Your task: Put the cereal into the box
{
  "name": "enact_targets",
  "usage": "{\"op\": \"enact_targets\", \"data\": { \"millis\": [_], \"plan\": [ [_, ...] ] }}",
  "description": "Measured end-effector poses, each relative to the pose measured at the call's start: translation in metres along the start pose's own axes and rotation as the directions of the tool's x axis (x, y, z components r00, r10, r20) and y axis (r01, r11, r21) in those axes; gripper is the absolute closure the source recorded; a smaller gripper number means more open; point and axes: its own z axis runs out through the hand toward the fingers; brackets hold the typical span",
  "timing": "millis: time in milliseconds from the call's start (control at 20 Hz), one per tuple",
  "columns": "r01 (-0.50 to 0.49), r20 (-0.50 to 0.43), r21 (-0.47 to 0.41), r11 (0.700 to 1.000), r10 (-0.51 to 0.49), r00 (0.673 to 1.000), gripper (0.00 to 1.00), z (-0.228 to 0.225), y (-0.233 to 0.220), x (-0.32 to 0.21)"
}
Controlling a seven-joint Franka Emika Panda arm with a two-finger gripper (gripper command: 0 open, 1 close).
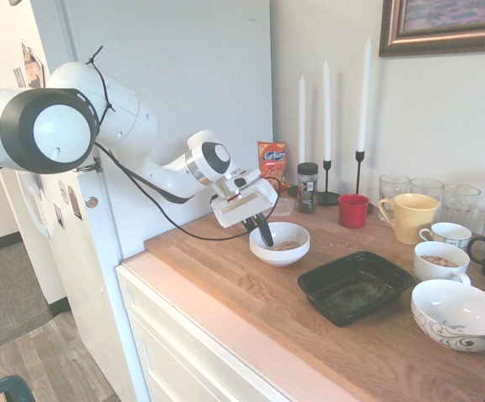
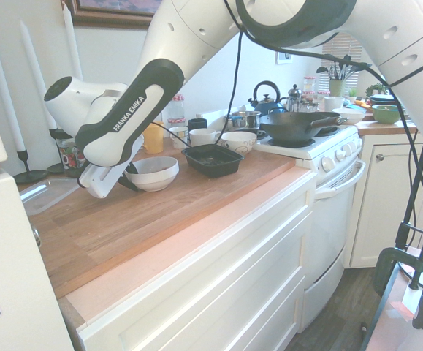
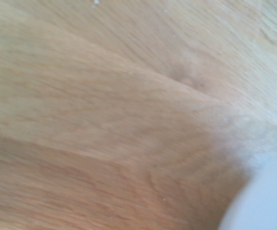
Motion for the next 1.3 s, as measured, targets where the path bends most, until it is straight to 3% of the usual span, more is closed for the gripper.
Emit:
{"op": "enact_targets", "data": {
  "millis": [700,1300],
  "plan": [
    [-0.063,0.019,0.046,0.997,0.062,0.998,1.00,-0.014,0.004,0.011],
    [-0.205,0.055,0.132,0.970,0.199,0.978,1.00,-0.064,0.050,0.085]
  ]
}}
